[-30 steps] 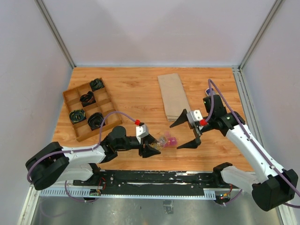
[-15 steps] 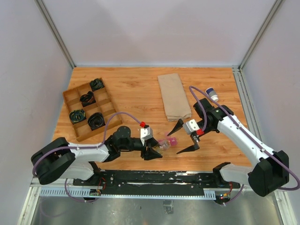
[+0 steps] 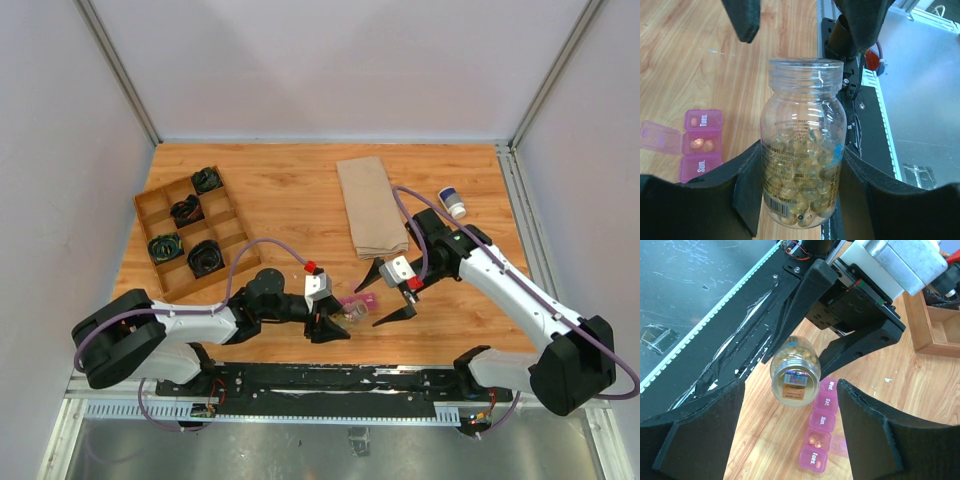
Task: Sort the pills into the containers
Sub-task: Screw the lid of the pill bottle onto the pill bottle.
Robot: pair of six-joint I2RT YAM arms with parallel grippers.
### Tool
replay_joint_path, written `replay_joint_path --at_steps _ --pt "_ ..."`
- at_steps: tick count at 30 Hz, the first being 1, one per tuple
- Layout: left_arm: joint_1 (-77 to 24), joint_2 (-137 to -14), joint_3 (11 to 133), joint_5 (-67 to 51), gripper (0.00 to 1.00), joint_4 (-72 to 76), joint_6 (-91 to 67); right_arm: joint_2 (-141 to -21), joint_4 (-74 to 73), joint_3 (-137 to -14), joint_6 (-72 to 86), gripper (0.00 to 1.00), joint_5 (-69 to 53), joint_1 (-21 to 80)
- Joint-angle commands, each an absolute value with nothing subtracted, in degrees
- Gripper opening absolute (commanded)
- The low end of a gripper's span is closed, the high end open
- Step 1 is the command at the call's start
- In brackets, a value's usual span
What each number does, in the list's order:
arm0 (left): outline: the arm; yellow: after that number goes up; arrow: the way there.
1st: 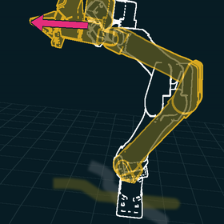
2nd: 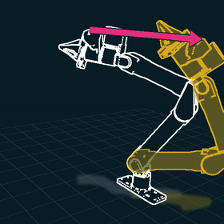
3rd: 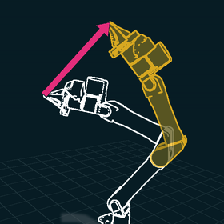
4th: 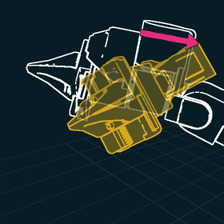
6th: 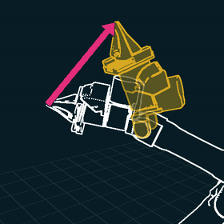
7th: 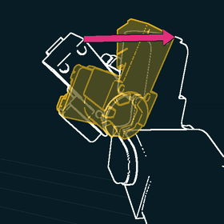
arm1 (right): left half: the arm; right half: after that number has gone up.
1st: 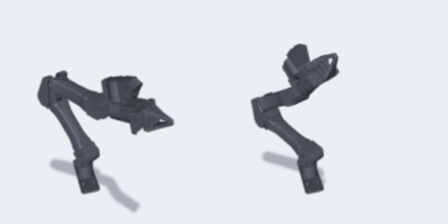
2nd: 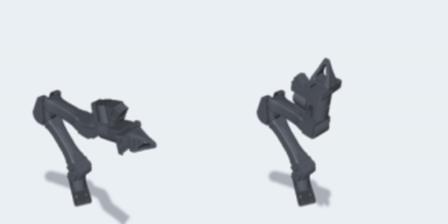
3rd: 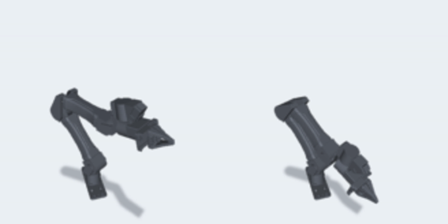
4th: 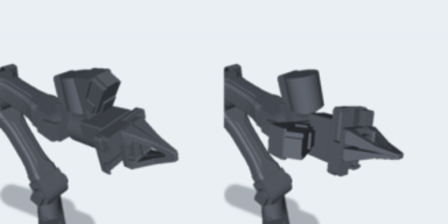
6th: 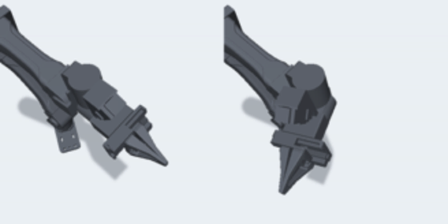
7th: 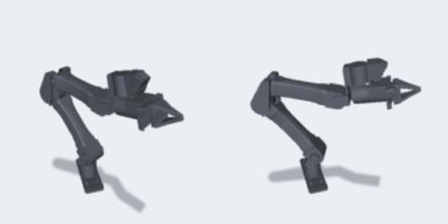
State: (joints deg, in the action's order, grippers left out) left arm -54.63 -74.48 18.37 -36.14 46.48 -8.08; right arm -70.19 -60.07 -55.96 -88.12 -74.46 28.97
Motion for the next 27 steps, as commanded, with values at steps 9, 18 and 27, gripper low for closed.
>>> replay_joint_path --at_steps 9,18,27 --pt "-55.72 -74.64 19.91 -37.09 0.0 49.35 -7.65 -71.01 -55.11 -54.93 -82.25 0.7 -71.33 32.57" --pt "-55.72 -74.03 19.85 -37.09 0.0 49.31 -7.74 -71.1 -54.11 -54.83 -81.12 0.62 -70.67 33.19" --pt "-55.68 -73.59 19.74 -37.07 0.0 49.31 -7.84 -71.3 -52.68 -54.59 -79.24 0.55 -69.92 33.75"
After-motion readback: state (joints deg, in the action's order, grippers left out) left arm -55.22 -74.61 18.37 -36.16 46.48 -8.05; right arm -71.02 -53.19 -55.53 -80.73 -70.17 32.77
